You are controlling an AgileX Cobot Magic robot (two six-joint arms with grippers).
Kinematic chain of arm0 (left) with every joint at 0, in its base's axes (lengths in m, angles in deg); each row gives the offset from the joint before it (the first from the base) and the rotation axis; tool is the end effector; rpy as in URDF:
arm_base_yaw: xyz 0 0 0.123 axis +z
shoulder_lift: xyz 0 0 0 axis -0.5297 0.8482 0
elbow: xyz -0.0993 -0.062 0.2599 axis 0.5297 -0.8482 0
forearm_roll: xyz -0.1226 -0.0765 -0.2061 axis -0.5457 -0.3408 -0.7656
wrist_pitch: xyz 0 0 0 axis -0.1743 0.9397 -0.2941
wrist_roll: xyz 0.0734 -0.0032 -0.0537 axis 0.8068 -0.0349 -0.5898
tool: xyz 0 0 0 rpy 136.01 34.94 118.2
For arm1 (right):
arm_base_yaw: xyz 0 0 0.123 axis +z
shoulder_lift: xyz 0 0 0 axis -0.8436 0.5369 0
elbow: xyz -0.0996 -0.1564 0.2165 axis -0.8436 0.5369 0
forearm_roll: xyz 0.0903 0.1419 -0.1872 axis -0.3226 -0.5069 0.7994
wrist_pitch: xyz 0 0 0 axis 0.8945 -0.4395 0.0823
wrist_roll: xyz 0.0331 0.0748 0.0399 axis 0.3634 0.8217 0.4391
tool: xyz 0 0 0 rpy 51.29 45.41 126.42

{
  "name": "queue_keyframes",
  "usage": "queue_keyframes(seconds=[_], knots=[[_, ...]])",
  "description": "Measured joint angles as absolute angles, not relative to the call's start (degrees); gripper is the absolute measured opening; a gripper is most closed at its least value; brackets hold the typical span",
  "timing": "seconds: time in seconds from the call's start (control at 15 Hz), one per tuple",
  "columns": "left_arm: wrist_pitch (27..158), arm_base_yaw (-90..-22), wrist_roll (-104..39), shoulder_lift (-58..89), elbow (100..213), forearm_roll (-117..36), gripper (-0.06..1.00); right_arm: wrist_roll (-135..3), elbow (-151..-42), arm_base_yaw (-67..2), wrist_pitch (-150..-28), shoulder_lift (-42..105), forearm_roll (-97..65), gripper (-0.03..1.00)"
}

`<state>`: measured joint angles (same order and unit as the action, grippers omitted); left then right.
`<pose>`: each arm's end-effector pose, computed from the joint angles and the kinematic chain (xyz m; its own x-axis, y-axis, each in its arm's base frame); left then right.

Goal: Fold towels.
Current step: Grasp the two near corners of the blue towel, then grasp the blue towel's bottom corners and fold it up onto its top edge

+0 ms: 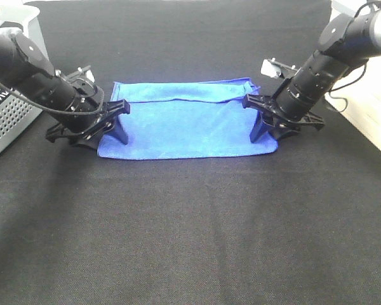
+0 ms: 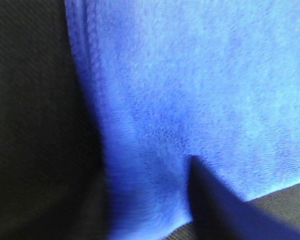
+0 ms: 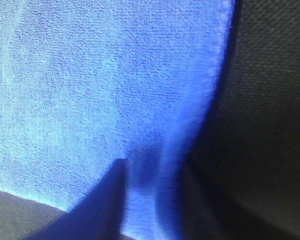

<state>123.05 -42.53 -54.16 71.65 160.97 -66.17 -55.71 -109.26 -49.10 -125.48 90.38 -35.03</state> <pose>0.4316 -0.1132 0.0897 -0.9613 -0.1726 -0.2147 -0.0621 0.8951 -0.4416 0.4476 0.0966 0.1006 -0.9815 -0.0336 -0.1884 -0.0981 0.9338 0.3440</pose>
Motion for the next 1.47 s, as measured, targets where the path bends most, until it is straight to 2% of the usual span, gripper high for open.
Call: queue_keyframes(seconds=[0.13,0.2,0.53,0.8,0.87,1.0,1.2,1.47], knots=[[124.48,-42.53,-54.16,72.16,160.97,-66.51,0.08,-55.19,-109.26,-49.1,-125.48,90.84,-35.43,0.02],[125.4,-42.53,-54.22,72.16,160.97,-65.94,0.02,-54.05,-109.26,-49.16,-125.65,90.84,-35.43,0.0],[132.68,-41.33,-55.54,67.18,159.53,-57.91,0.01,-52.62,-107.42,-49.79,-130.75,88.55,-35.43,0.0],[133.25,-41.33,-55.48,61.33,147.84,-56.48,0.01,-52.62,-93.84,-49.68,-129.03,80.52,-35.49,0.0],[133.25,-41.33,-55.48,61.33,147.84,-56.48,0.01,-52.62,-93.84,-49.68,-129.03,80.52,-35.49,0.0],[133.25,-41.33,-55.42,57.95,143.78,-56.48,0.01,-52.85,-87.03,-49.62,-127.14,77.49,-35.55,0.0],[132.22,-41.33,-55.37,56.01,143.89,-56.43,0.01,-53.76,-87.71,-49.62,-126.97,76.34,-35.37,0.0],[130.56,-41.33,-58.98,56.46,151.45,-54.02,0.01,-53.99,-98.37,-49.62,-127.77,78.18,-33.83,0.0]])
